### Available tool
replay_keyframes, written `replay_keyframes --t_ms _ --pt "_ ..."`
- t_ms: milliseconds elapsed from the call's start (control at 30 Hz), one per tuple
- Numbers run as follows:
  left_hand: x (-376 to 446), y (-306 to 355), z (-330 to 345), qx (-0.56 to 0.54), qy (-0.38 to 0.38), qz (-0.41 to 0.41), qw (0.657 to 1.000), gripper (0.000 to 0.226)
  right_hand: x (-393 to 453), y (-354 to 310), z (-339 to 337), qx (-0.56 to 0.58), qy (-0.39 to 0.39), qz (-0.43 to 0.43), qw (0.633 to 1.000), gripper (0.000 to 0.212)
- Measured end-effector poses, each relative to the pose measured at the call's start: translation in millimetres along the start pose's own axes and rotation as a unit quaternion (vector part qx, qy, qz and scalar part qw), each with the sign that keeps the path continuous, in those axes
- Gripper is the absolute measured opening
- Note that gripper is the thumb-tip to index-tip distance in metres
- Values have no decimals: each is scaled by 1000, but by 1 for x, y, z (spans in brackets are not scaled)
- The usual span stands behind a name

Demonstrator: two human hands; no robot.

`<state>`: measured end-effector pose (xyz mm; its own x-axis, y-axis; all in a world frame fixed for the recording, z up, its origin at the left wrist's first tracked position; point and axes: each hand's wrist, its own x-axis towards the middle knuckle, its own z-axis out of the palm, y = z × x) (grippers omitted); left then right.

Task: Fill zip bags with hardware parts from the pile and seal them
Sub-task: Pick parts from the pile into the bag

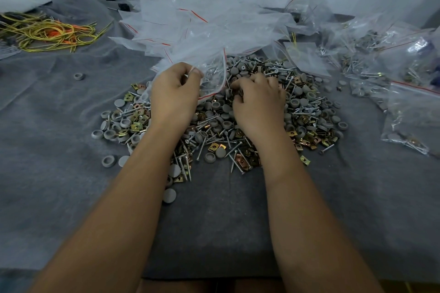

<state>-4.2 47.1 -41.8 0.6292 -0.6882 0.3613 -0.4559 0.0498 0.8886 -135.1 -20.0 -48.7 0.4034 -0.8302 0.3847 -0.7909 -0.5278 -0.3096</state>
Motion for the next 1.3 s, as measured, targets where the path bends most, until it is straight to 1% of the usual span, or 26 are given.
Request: replay_keyframes --t_ms 100,233,433,700,800,900,967,1067,1167,1300 --pt "-1 1 0 -1 -2 -4 1000 24 0 0 0 4 -1 7 1000 27" --pt "0 1 0 -1 -8 -9 1000 22 1 -1 -2 16 7 19 1000 16" --pt "1 0 0 8 -12 -8 1000 23 0 1 -1 -3 -6 4 1000 29" --pt "1 -1 1 13 -18 -12 1000 25 1 -1 -2 23 33 10 999 15" --pt "0 0 1 9 -19 -13 1000 25 1 -4 -6 76 69 9 995 13" --pt "0 0 1 7 -23 -11 1000 25 -2 -9 -10 193 94 22 976 11" --pt "0 0 0 8 -23 -10 1000 25 -3 -11 -13 282 100 49 953 9" --pt "1 0 0 9 -26 -10 1000 25 0 -11 -16 407 94 82 905 9" --pt "1 0 1 9 -27 -12 1000 25 2 -11 -16 438 98 71 891 19" --pt "0 0 0 10 -25 -10 1000 24 1 -14 -14 454 104 55 883 22"
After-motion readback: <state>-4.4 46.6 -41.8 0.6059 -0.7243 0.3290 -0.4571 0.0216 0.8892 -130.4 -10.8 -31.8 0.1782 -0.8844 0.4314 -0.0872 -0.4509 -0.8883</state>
